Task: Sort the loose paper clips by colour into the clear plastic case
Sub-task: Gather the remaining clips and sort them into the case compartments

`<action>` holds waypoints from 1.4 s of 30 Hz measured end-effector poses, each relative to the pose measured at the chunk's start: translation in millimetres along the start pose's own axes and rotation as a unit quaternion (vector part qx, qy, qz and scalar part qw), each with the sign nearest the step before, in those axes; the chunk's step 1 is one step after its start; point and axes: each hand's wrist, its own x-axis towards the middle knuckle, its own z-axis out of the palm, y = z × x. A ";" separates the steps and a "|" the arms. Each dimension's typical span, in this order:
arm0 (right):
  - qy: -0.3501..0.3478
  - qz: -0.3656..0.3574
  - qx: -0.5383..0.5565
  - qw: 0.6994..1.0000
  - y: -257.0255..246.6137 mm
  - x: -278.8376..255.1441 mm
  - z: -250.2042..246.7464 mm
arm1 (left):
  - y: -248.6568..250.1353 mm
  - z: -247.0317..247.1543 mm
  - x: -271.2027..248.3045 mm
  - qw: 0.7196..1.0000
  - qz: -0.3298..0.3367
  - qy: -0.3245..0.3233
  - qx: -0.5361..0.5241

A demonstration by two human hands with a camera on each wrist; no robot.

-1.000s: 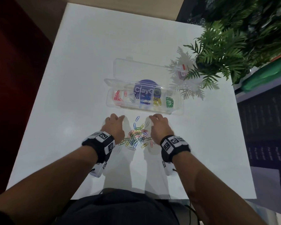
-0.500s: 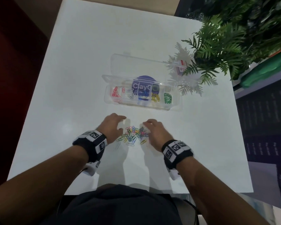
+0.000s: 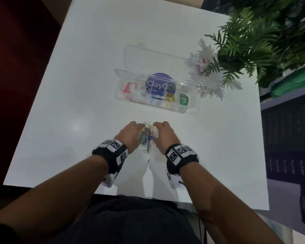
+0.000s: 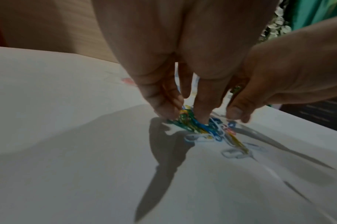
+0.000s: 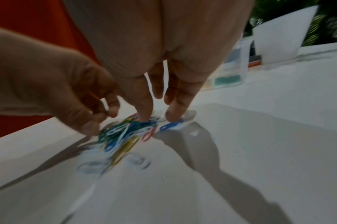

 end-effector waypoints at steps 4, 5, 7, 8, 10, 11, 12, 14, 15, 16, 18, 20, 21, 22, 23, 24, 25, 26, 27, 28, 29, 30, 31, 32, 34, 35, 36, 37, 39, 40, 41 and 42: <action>-0.045 0.034 -0.069 0.996 20.0 -4.7 -12.6 | -13.5 -7.4 -14.4 0.998 -0.060 -0.008 0.021; -0.057 0.023 -0.078 0.995 17.1 -5.4 -10.5 | -11.9 -5.4 -18.0 0.997 -0.065 -0.025 0.039; -0.059 -0.020 -0.087 0.994 4.8 -3.3 -0.7 | -3.3 2.0 -20.4 0.996 -0.060 -0.034 0.064; -0.055 -0.039 -0.084 0.994 -2.2 -0.1 4.0 | 1.8 6.4 -18.2 0.996 -0.056 -0.026 0.062; -0.057 -0.052 -0.064 0.995 -14.1 6.6 9.2 | 11.7 11.8 -12.4 0.998 -0.052 -0.007 0.026; -0.066 -0.054 -0.061 0.994 -17.9 10.2 9.7 | 14.9 12.9 -8.7 0.999 -0.052 0.006 0.005; -0.075 -0.060 -0.068 0.993 -19.7 13.8 9.6 | 17.4 12.6 -5.7 0.998 -0.059 0.017 -0.013; -0.089 -0.069 -0.082 0.990 -19.2 18.1 6.3 | 19.8 12.6 -2.1 0.995 -0.078 0.047 -0.045; -0.094 -0.072 -0.081 0.990 -17.8 19.4 4.2 | 19.3 13.2 -1.2 0.992 -0.091 0.063 -0.068; -0.101 -0.080 -0.080 0.988 -15.9 20.3 3.0 | 19.2 13.0 -1.5 0.988 -0.105 0.071 -0.087; -0.112 -0.098 -0.081 0.986 -15.0 19.5 1.2 | 18.2 13.6 -1.8 0.985 -0.111 0.080 -0.102; -0.104 -0.114 -0.075 0.985 -15.7 18.8 2.8 | 17.8 14.3 -1.0 0.985 -0.112 0.078 -0.105; -0.102 -0.115 -0.074 0.985 -16.1 19.0 3.7 | 18.6 14.9 -0.2 0.985 -0.113 0.075 -0.104; -0.102 -0.116 -0.079 0.985 -16.4 19.6 4.6 | 20.8 14.9 0.1 0.985 -0.117 0.073 -0.103; -0.103 -0.115 -0.086 0.984 -16.5 20.0 5.3 | 22.5 15.4 0.2 0.985 -0.118 0.076 -0.104; -0.099 -0.113 -0.089 0.985 -15.8 20.6 6.3 | 24.6 15.5 -0.2 0.984 -0.119 0.079 -0.108; -0.096 -0.113 -0.086 0.985 -15.6 20.3 5.8 | 25.7 15.7 -0.7 0.982 -0.119 0.085 -0.119; -0.094 -0.113 -0.087 0.985 -15.7 19.6 5.8 | 27.4 15.1 -1.9 0.980 -0.119 0.088 -0.134; -0.095 -0.111 -0.089 0.985 -16.1 19.3 6.1 | 27.9 15.3 -2.7 0.978 -0.112 0.093 -0.148; -0.098 -0.106 -0.094 0.985 -16.5 20.6 7.4 | 28.5 14.5 -3.5 0.977 -0.106 0.095 -0.160; -0.100 -0.100 -0.091 0.986 -17.2 21.2 8.1 | 27.9 13.8 -4.0 0.975 -0.102 0.096 -0.171; -0.100 -0.086 -0.085 0.988 -18.3 21.5 8.8 | 28.1 11.8 -4.7 0.973 -0.104 0.096 -0.182; -0.094 -0.073 -0.071 0.990 -19.5 21.7 8.6 | 27.1 10.1 -4.4 0.970 -0.105 0.095 -0.195; -0.085 -0.072 -0.075 0.991 -19.6 21.6 9.1 | 25.1 8.8 -4.3 0.969 -0.107 0.090 -0.205; -0.094 -0.066 -0.059 0.992 -21.0 22.7 6.7 | 18.9 5.4 -3.5 0.969 -0.104 0.074 -0.210; -0.099 -0.054 -0.047 0.993 -21.3 22.4 3.7 | 15.2 3.3 -3.1 0.970 -0.100 0.066 -0.211; -0.089 -0.042 -0.042 0.994 -20.2 21.5 -0.1 | 12.7 0.6 -2.4 0.971 -0.096 0.058 -0.211; -0.076 -0.030 -0.031 0.996 -18.8 20.9 -4.3 | 11.0 -2.7 -0.9 0.972 -0.090 0.052 -0.210; -0.056 -0.006 0.004 0.998 -11.8 21.0 -11.5 | 7.5 -9.0 0.3 0.977 -0.089 0.039 -0.192; -0.046 0.013 0.038 0.998 -8.5 20.6 -15.3 | 6.0 -12.6 0.0 0.980 -0.094 0.031 -0.175; -0.042 0.031 0.073 0.996 -5.3 18.9 -20.4 | 3.4 -15.2 0.2 0.982 -0.096 0.025 -0.161; -0.041 0.048 0.110 0.992 -2.4 17.0 -25.5 | 0.9 -18.0 0.5 0.983 -0.100 0.020 -0.155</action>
